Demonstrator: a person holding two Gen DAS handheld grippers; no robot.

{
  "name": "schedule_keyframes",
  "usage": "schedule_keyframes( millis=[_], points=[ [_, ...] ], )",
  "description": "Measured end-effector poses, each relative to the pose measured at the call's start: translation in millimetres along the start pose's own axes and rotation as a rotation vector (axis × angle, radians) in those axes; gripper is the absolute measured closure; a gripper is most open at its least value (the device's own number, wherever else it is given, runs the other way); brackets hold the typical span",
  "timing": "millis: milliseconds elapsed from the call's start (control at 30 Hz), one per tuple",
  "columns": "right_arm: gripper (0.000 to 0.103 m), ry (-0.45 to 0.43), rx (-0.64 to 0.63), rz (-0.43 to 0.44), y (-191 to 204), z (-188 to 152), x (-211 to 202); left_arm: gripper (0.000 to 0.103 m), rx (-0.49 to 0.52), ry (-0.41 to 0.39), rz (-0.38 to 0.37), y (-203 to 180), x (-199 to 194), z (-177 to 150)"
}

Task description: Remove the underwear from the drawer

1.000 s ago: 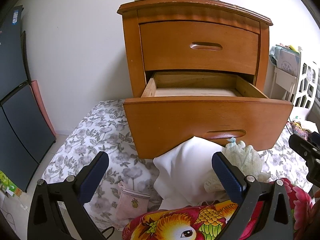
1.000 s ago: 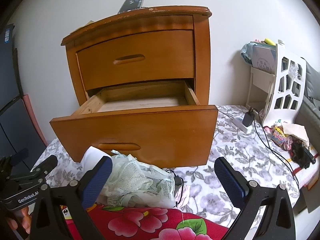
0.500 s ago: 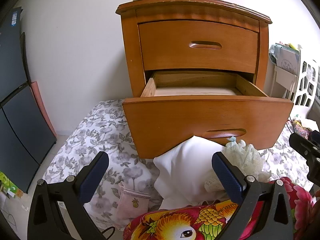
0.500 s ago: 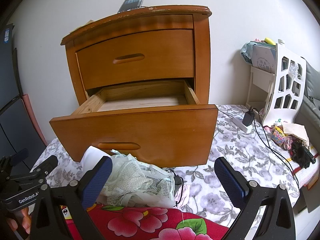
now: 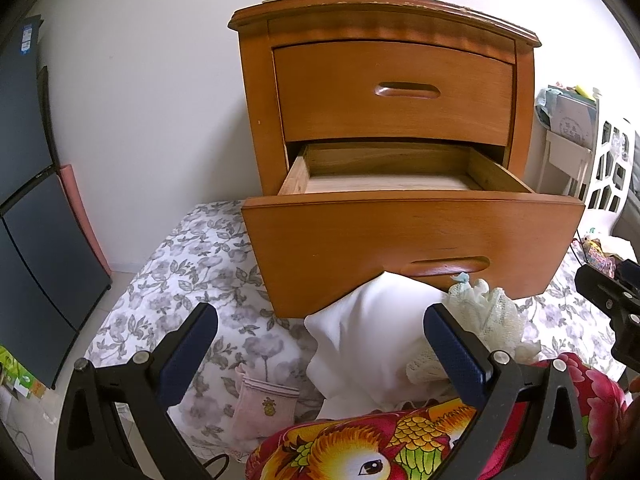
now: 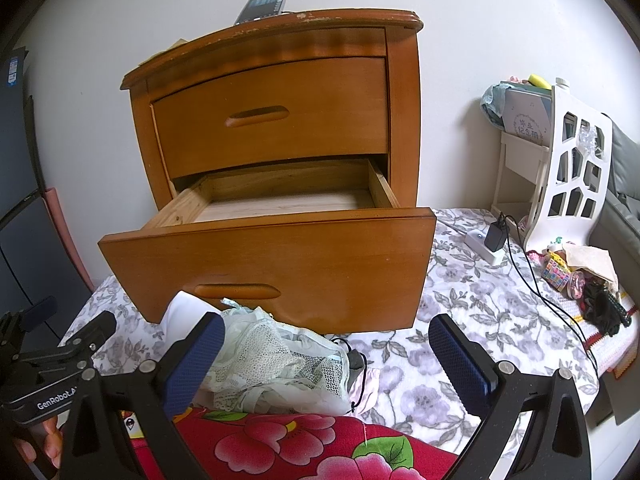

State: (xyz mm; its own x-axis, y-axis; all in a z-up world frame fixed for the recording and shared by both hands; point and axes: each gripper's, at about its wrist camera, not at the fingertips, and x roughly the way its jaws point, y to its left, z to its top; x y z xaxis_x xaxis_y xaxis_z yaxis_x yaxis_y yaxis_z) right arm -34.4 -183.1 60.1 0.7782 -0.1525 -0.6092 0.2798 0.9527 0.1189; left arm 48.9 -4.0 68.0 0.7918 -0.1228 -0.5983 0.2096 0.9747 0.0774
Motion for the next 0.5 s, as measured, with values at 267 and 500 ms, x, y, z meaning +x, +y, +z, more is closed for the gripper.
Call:
schedule_keyframes(
  millis=[267, 500],
  points=[
    [0.0, 0.0, 0.001, 0.0, -0.2, 0.1, 0.1, 0.0, 0.001, 0.002, -0.001, 0.1, -0.2, 0.2],
    [0.0, 0.001, 0.002, 0.0, -0.7, -0.9, 0.2, 0.0, 0.0, 0.002, 0.002, 0.0, -0.6, -0.2]
  ],
)
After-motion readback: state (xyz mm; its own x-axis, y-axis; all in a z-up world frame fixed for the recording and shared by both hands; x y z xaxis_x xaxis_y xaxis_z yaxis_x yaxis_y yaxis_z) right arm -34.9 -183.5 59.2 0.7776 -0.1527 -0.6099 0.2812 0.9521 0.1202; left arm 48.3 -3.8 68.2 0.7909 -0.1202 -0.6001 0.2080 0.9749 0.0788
